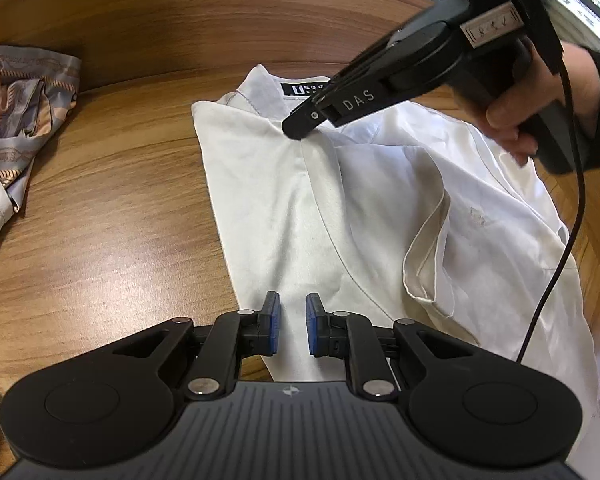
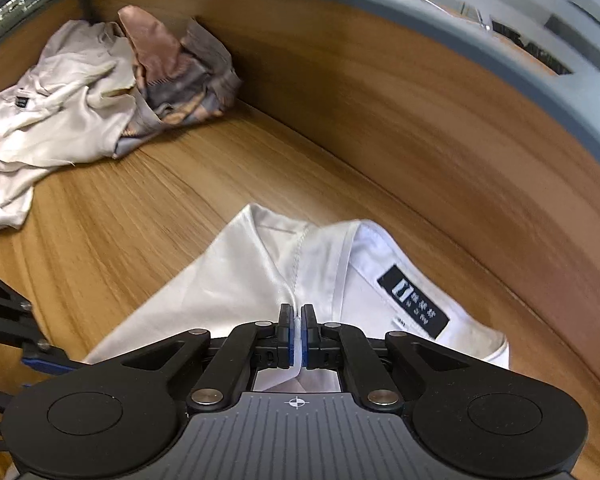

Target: Fold clothes

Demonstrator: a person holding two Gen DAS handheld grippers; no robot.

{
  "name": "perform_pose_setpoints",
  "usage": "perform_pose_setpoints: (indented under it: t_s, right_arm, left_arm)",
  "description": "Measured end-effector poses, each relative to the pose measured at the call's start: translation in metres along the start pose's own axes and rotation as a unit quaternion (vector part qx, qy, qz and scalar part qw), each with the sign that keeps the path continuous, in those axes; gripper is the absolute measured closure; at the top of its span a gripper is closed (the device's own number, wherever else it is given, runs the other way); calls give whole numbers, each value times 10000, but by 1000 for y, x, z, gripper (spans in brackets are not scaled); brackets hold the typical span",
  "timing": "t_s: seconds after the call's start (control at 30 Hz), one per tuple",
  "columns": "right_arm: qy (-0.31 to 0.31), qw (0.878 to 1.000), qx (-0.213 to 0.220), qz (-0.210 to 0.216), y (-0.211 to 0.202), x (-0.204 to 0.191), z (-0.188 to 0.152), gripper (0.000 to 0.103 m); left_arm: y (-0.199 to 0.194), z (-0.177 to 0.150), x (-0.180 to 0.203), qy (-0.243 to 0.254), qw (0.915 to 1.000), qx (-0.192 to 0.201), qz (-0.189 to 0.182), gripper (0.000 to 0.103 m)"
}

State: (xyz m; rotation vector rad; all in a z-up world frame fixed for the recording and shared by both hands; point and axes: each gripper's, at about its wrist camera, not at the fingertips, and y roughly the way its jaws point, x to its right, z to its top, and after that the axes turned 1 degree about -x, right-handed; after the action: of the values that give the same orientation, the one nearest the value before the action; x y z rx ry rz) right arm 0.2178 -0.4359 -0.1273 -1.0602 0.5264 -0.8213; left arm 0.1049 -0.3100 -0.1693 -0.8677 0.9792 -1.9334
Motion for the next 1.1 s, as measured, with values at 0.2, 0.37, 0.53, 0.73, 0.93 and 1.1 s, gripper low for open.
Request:
perform_pose_setpoints:
  t_s: [0.2,0.37,0.53,0.73,0.93,1.1]
  right_arm:
    - [631,9964,473,-299,-34,9,-12,81]
    - [1493,9857,432,-659,-60,17,-42,80]
    - [2384,9669,295,-865,-68,16,-78,80]
    - [3177,9433,356,-891,-67,17,-109,69]
    - [3865,9184,557,-632,-64,37,-124,69]
    - [4083,9101,672,-210,-58,53,-128,101]
  left_arm:
    - [-12,4,-5,-206,9996,148,81,83]
    - [-25,6,-4,-246,9991,336,127,83]
    - [-31,6,-4,-213,9988,360,238,83]
    - [-34,8,-6,-130,9985,370,385,83]
    - [-37,19,-15,-115,9973,437,581,82]
    - [-37,35,-30,-176,9965,446,680,82]
